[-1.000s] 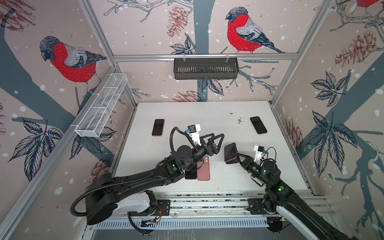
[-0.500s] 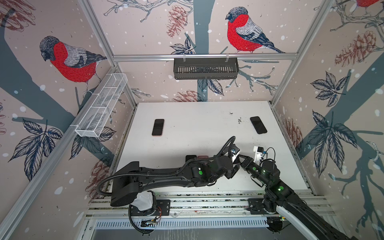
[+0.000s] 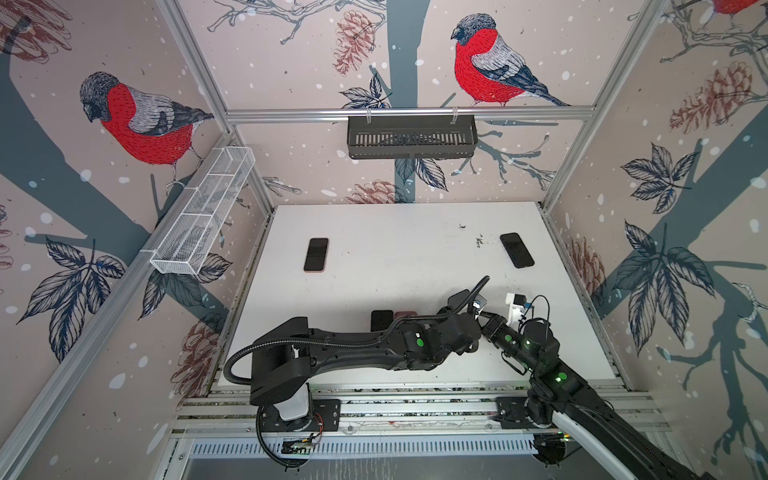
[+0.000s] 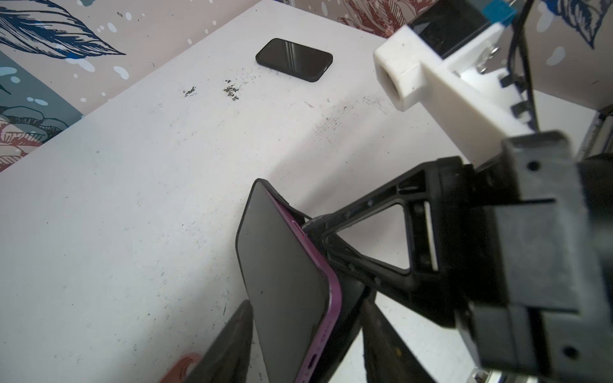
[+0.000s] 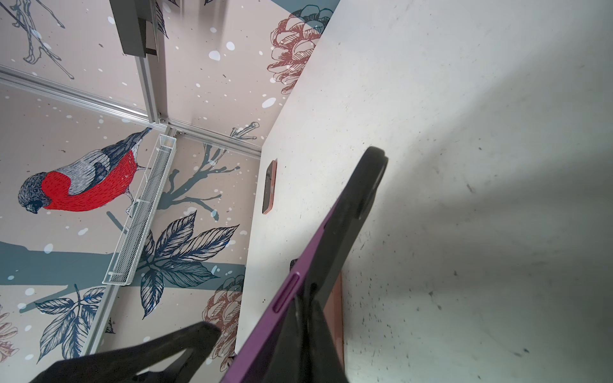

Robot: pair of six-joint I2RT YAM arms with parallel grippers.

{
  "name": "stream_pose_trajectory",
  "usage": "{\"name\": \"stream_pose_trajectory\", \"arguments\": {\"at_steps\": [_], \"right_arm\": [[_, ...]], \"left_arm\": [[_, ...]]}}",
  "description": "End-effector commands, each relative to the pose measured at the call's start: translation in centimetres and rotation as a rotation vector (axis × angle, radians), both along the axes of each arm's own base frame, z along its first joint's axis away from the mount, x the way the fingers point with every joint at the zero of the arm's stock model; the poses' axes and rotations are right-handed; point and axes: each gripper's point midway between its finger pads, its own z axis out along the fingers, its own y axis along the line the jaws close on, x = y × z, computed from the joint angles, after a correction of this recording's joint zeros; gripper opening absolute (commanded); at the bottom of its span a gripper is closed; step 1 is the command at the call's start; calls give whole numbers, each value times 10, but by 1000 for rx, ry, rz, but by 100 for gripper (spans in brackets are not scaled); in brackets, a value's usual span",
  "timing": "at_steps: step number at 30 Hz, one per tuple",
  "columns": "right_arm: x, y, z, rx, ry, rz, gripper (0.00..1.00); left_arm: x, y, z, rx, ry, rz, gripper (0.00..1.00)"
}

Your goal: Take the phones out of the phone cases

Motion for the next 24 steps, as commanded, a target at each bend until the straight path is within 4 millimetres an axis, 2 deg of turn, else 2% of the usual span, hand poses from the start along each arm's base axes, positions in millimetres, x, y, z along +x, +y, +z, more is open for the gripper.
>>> {"name": "stream_pose_trajectory", "arguments": {"at_steps": [1,4,6,8,11,12,15,20,24], "right_arm": [[0,4,19,46,-59,18,0],[-1,4,18,43,-60,21,0],[-1,3,16,44,-62,16,0],[-1,1,13,39,-59,9,0],[0,-3,7,24,-56,-9,0],[0,-4,5,12,-55,-14,0],[3,-13,-13,-54,-15,-51,0],[7,-30,-49,-95,69,-114,0],[10,-42,-63,-90,95,-144,0]], "left_arm": [[9,4,-6,55,-35,49,45],[17,6,-7,83,-66,88,29],[16,4,-9,92,-72,77,21],[16,1,-9,99,-77,61,3],[12,-4,-4,109,-78,58,0],[11,-5,3,114,-97,66,0],[6,-1,42,121,-244,125,0],[-4,18,106,58,-403,180,0],[-25,30,135,35,-530,163,0]]}}
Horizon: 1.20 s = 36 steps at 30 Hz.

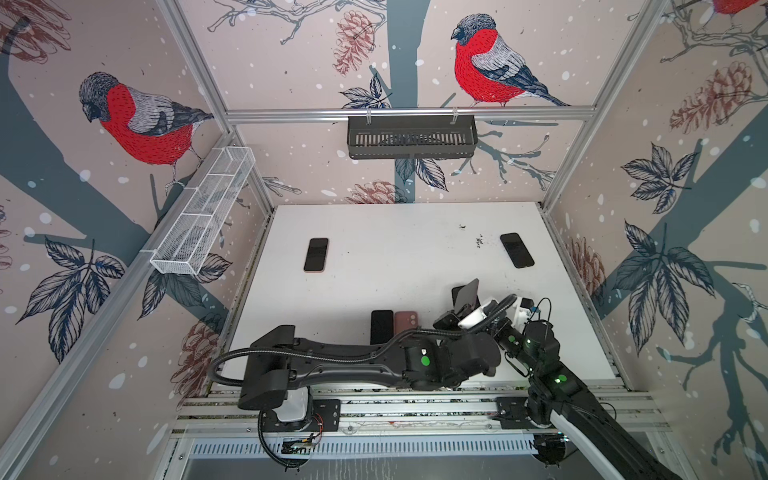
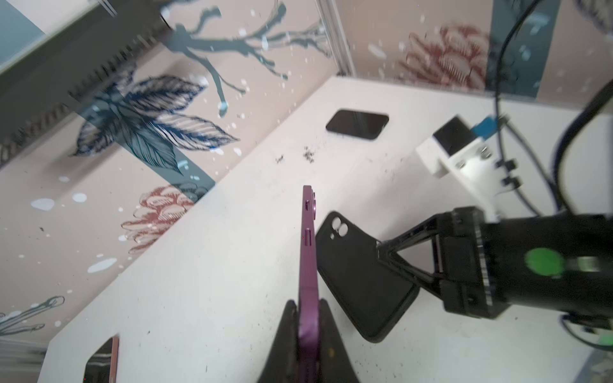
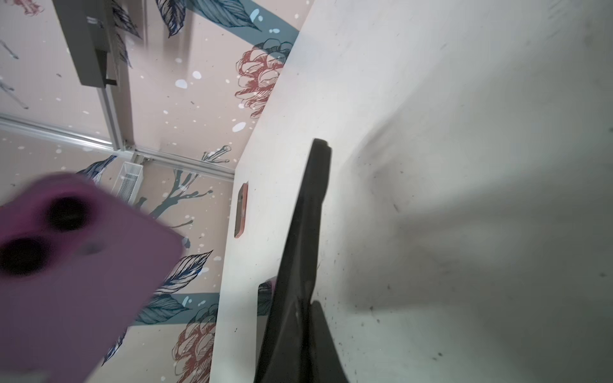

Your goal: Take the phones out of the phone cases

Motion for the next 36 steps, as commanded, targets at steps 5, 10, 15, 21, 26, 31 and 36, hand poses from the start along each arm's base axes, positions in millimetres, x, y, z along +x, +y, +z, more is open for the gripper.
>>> {"name": "stream_pose_trajectory", "arguments": {"at_steps": [5,10,15,21,26,31,36], "right_arm": [[2,-21,-29,-58,52,-37,0],[2,-27,-29,-72,66,-48,0],[2,-25,-28,-60,69,-38,0],[1,-25,-27,-58,67,-30,0],[0,-24,-29,-57,69,-20,0],[-1,-21,-26,-52,58,-2,0],[-2,-18,-26,-42,58,14,0]], "left_arm": [[-4,24,11,51,-151,62,0],[-3,19,-41,164,-111,53,0],[-1,7,-81,265,-81,40,0],[0,5,-107,357,-67,54,0],[1,13,-130,437,-58,80,0],[0,19,-144,488,-51,94,0],[-2,19,-154,506,-43,92,0]]}}
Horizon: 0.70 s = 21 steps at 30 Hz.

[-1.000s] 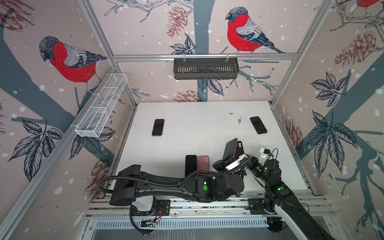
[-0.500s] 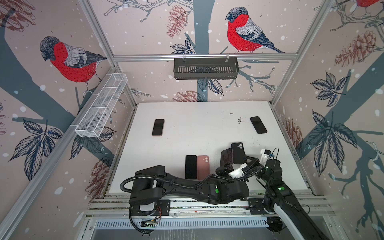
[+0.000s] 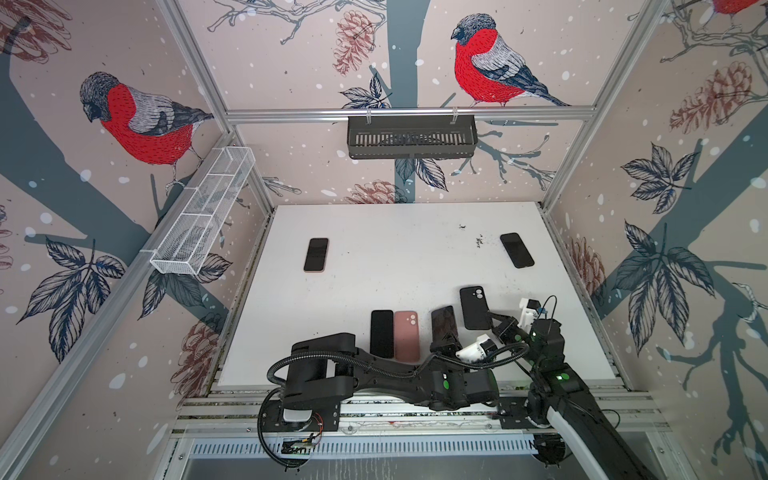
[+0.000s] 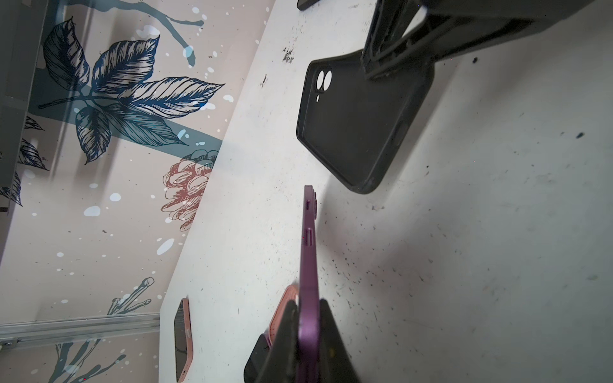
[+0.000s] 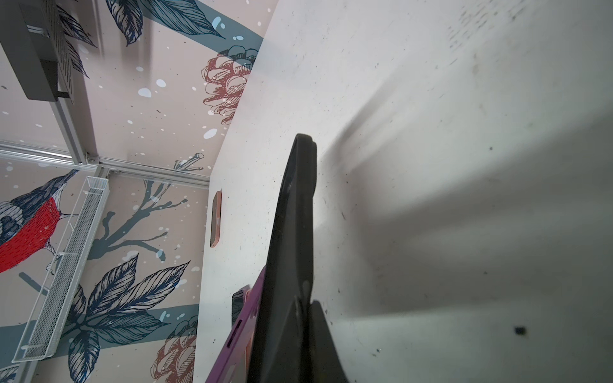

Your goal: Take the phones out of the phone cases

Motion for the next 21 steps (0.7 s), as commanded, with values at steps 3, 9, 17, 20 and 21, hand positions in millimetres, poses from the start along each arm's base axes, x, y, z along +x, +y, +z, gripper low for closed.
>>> {"name": "stream_pose_trajectory", "arguments": {"at_steps": [3,9,17,20,21], "right_arm": [[-5,6,-6,5,-10,43,0],[-8,9,-7,-2,-7,72,0],[-18,18,-25,37,32,110,0],[-22,21,-30,29,42,114,0],[-23,22,-31,24,43,118,0]], "left_arm": [[1,5,-8,31,-33,35,0],[-1,12,-28,72,-22,61,0],[-5,12,-42,87,-3,58,18],[-7,11,-49,87,9,59,32],[-9,11,-52,90,11,57,36]]}}
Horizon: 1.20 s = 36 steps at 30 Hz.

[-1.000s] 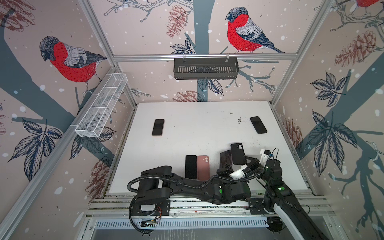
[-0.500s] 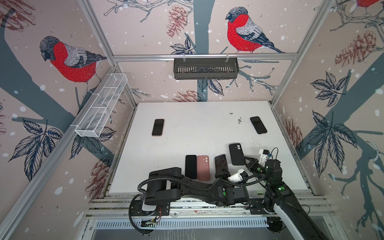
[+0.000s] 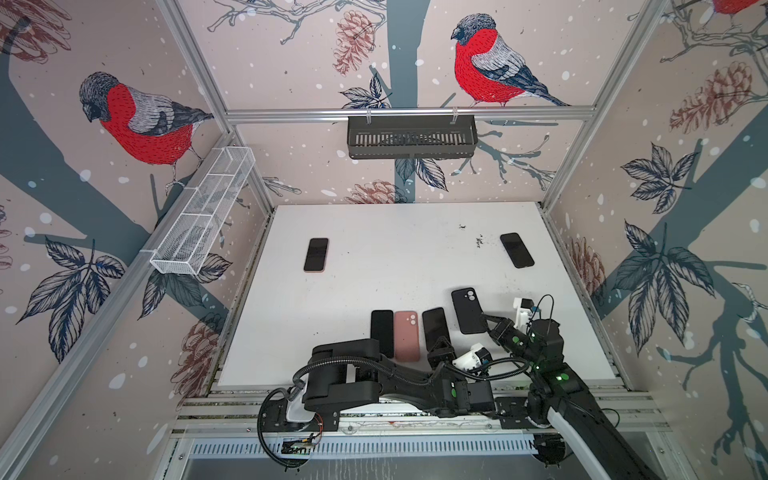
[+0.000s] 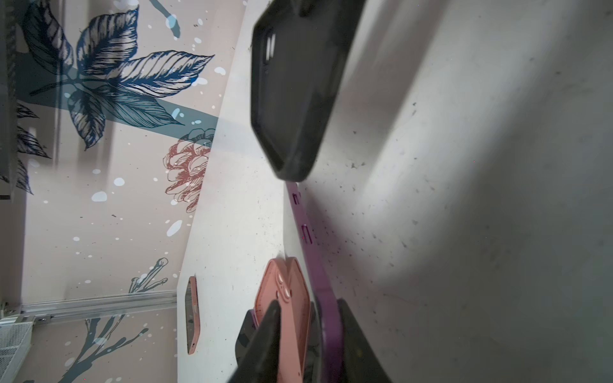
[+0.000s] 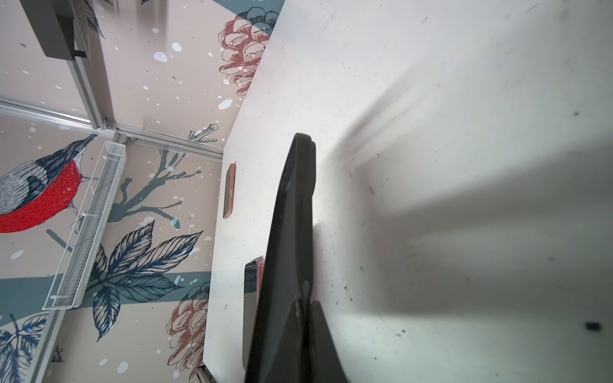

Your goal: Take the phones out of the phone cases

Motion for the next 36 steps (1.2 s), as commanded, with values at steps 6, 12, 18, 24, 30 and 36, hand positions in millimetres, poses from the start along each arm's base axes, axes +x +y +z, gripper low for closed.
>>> {"name": "stream_pose_trajectory", "arguments": {"at_steps": [6,12,18,24,30,36], "right_arm": [[-18,2,-51,-56,88,3,0],[-25,0,-66,-94,119,-6,0],[-31,-1,-74,-167,133,10,0],[-40,-4,-85,-259,163,52,0],[-44,1,-83,-340,163,106,0],[-53,8,-91,-411,200,174,0]], "left_arm": [[-5,2,-13,-49,23,39,47],[-6,6,-18,-68,32,56,61],[-13,1,-11,-145,56,63,81],[-22,-2,-3,-287,150,79,99],[-27,9,18,-458,218,116,99],[-32,40,47,-663,306,143,99]]}}
